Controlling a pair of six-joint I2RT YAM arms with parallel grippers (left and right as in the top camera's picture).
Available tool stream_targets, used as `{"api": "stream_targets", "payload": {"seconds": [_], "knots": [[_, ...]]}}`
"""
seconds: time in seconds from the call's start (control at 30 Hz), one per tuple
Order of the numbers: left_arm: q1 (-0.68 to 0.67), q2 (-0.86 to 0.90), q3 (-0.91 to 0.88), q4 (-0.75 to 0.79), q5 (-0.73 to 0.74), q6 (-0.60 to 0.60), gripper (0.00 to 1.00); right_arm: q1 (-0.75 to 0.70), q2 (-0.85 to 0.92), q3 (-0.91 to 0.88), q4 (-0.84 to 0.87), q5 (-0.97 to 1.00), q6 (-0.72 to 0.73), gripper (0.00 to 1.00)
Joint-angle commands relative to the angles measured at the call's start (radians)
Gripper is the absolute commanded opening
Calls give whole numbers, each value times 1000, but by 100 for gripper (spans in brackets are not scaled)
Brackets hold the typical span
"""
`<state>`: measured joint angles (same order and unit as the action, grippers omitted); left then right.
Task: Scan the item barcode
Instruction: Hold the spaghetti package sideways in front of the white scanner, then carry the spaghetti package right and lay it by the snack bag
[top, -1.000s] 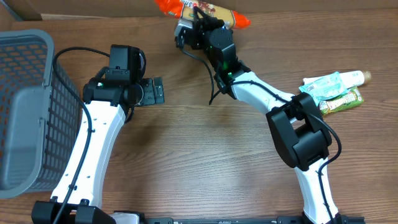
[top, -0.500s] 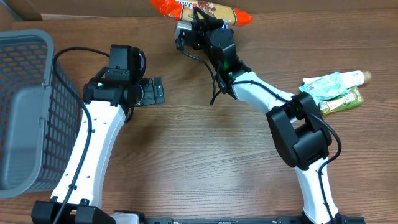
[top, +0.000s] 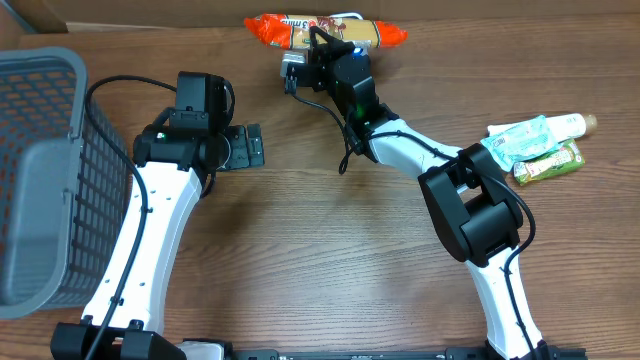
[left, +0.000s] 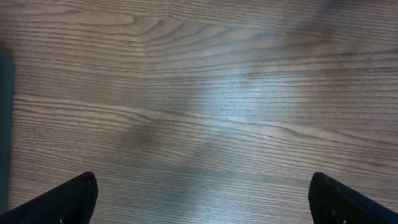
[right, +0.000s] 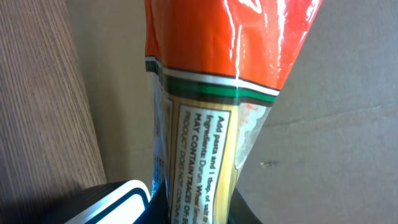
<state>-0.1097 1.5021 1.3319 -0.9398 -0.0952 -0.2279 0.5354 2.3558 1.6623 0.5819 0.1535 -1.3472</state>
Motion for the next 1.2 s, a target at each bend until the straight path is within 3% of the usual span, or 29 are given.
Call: {"api": "stream_targets", "payload": {"seconds": [0.0, 0.23, 0.4, 0.53, 0.67, 0.77, 0.9, 1.17], "knots": [[-2, 2, 6, 2, -9, 23, 100, -3, -38, 42, 38, 2, -23, 4], [-2, 2, 6, 2, -9, 23, 99, 11, -44, 42, 38, 19, -2, 4], [-2, 2, 6, 2, -9, 23, 100, 7, -127, 42, 35, 142, 232, 4], [-2, 2, 6, 2, -9, 23, 100, -3, -281, 42, -128, 251, 404, 4], [-2, 2, 6, 2, -9, 23, 100, -21, -440, 42, -433, 273, 755, 4], [-2, 2, 6, 2, -9, 23, 100, -69, -573, 42, -720, 271, 1214, 4], [-2, 2, 6, 2, -9, 23, 100, -175, -681, 42, -1084, 204, 1716, 4], [-2, 2, 6, 2, -9, 23, 100, -512, -669, -3, -1717, 98, 2330, 4]]}}
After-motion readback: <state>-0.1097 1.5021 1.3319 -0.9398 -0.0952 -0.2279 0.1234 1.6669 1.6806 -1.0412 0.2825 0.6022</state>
